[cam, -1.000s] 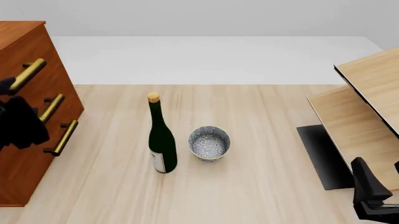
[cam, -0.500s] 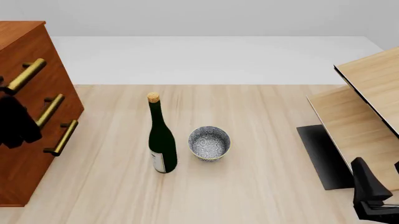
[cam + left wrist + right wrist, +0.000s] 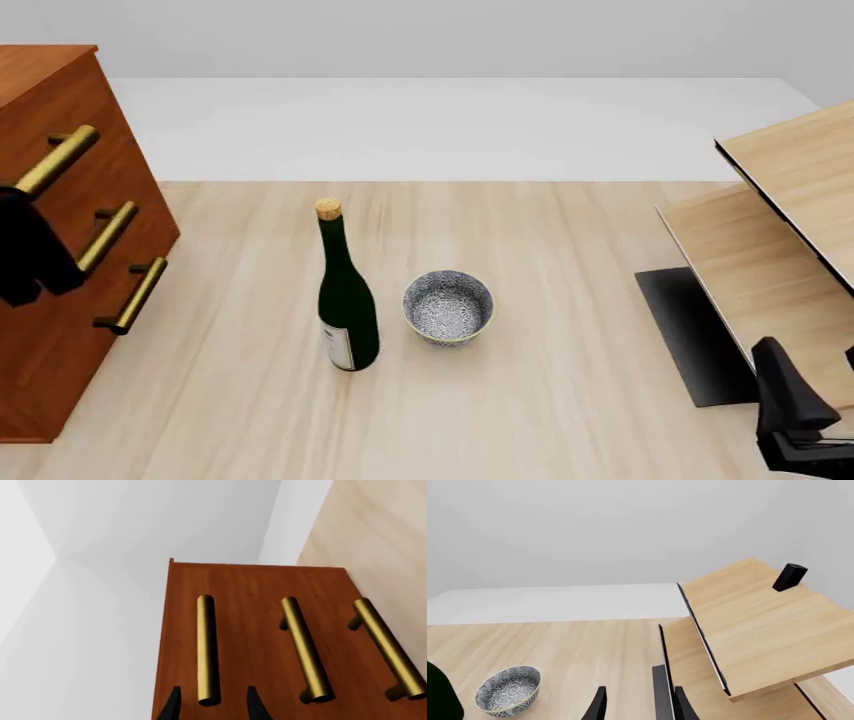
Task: Close the bottom drawer of the cabinet and open the top drawer.
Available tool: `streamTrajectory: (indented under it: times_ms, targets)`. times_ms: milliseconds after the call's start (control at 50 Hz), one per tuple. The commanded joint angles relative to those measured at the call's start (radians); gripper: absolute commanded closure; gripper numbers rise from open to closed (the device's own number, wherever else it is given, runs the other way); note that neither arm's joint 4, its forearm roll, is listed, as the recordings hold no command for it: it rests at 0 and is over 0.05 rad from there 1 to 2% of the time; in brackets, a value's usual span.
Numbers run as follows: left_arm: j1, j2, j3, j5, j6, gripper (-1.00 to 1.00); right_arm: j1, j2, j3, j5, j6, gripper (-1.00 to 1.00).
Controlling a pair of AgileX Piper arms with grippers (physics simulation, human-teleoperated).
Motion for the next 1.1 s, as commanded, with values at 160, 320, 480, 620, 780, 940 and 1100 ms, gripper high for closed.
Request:
streamTrajectory:
  times_ms: [160, 320, 480, 620, 780, 940, 1100]
  targets:
    - [0.024, 0.028, -0.024, -0.038, 0.013, 1.00, -0.003, 0.006, 0.000, -0.005, 0.000, -1.00]
    - [0.022, 0.028, -0.016, -0.040, 0.009, 1.00, -0.004, 0.005, 0.000, -0.005, 0.000, -1.00]
    - [0.014, 0.033, -0.012, -0.047, 0.012, 1.00, -0.006, 0.010, 0.001, -0.010, 0.001, -1.00]
    - [0.005, 0.021, -0.001, -0.045, 0.021, 1.00, -0.006, 0.010, 0.001, -0.011, 0.002, -1.00]
    - [-0.013, -0.003, 0.016, -0.036, 0.029, 1.00, -0.004, 0.012, 0.001, -0.011, 0.006, -1.00]
    - [-0.033, 0.004, 0.020, -0.048, 0.041, 1.00, -0.010, 0.027, 0.001, -0.025, 0.011, -1.00]
    - [-0.048, 0.016, 0.022, -0.061, 0.054, 1.00, -0.014, 0.045, 0.000, -0.041, 0.014, -1.00]
